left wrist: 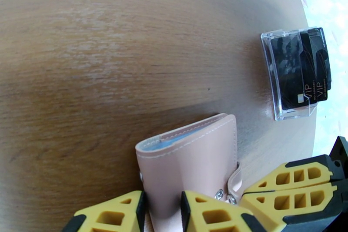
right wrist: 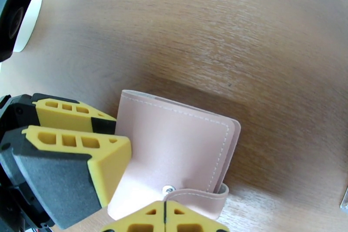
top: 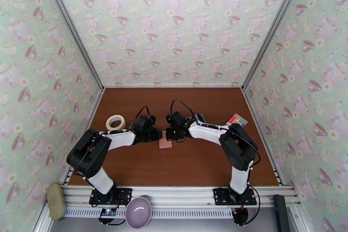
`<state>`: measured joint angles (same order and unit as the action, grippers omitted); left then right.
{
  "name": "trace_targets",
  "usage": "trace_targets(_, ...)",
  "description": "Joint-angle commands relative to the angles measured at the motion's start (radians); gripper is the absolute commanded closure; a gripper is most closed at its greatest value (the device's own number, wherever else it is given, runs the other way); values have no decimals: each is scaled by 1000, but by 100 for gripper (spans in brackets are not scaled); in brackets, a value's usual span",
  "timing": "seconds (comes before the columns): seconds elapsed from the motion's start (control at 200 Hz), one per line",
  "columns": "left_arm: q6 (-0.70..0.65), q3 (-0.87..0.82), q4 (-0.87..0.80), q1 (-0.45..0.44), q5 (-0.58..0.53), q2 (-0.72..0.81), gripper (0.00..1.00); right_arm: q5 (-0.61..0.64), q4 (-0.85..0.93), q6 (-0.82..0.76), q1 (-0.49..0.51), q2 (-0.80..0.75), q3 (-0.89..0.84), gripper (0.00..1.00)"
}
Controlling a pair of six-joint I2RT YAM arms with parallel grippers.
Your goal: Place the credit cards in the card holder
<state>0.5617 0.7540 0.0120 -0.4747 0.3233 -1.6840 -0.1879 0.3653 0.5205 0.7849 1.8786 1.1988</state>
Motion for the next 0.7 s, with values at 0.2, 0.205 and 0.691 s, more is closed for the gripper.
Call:
trace_targets(0.2,15,-21,20,-4,19,1,71,9,-11,24,5,45,35,94)
trace_targets(0.205,15,-21,20,-4,19,1,71,9,-12,24,6,44,36,94)
trace_targets(0.691,23,-31,46,-7,27,-12,71,-8,-9,32,8,81,68,94)
